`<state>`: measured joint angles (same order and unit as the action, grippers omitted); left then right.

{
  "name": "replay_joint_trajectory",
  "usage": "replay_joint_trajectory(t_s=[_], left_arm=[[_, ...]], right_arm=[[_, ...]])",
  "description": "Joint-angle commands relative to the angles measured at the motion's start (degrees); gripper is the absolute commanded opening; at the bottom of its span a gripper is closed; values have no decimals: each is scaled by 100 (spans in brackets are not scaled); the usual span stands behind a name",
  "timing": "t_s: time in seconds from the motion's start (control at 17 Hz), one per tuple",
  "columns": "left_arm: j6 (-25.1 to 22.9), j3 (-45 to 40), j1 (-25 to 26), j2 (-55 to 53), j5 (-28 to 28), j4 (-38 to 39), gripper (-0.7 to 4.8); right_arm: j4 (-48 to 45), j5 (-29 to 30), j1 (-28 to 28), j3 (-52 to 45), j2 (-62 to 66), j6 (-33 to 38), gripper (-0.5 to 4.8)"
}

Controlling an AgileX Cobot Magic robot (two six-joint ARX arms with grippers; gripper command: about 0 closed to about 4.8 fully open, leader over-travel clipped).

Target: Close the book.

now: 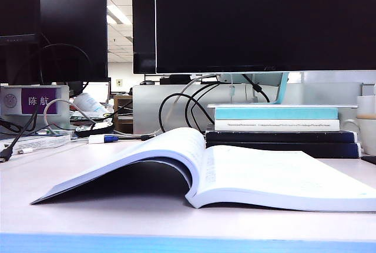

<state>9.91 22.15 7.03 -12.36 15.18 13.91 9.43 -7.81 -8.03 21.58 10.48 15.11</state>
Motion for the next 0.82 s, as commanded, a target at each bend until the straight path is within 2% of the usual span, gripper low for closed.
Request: replay_joint_trajectory(t_s=[0.06, 0.12, 0.29, 0.35, 0.47, 0.53, 0.65, 0.82], left_arm=[[424, 605, 2, -691, 726, -2, -4], [560, 769, 2, -1008, 968, 66, -4], [632, 1058, 2, -1655, 1353, 195, -3], [439, 1217, -15, -1991, 1650, 162, -4], [203, 1440, -232, -2275, 1615, 149, -3], [175, 1534, -396, -2365, 1384, 153, -3], [-39, 1742, -1158, -2516, 417, 122, -3], [-396, 1770, -2933, -2656, -2096, -55, -4]], right_arm=[[632, 444, -2, 772, 673, -439, -2], [981, 656, 0, 1137, 1005, -745, -2], [1620, 1191, 0, 1792, 1578, -1032, -1], [1836, 1587, 0, 2055, 1860, -1102, -1], [1939, 2037, 0, 2243, 2149, -1104, -1], [1947, 2186, 0, 2286, 2260, -1104, -1], [1961, 2448, -2, 2339, 2520, -1104, -1], [1926, 2634, -4, 2354, 2894, -1113, -1]])
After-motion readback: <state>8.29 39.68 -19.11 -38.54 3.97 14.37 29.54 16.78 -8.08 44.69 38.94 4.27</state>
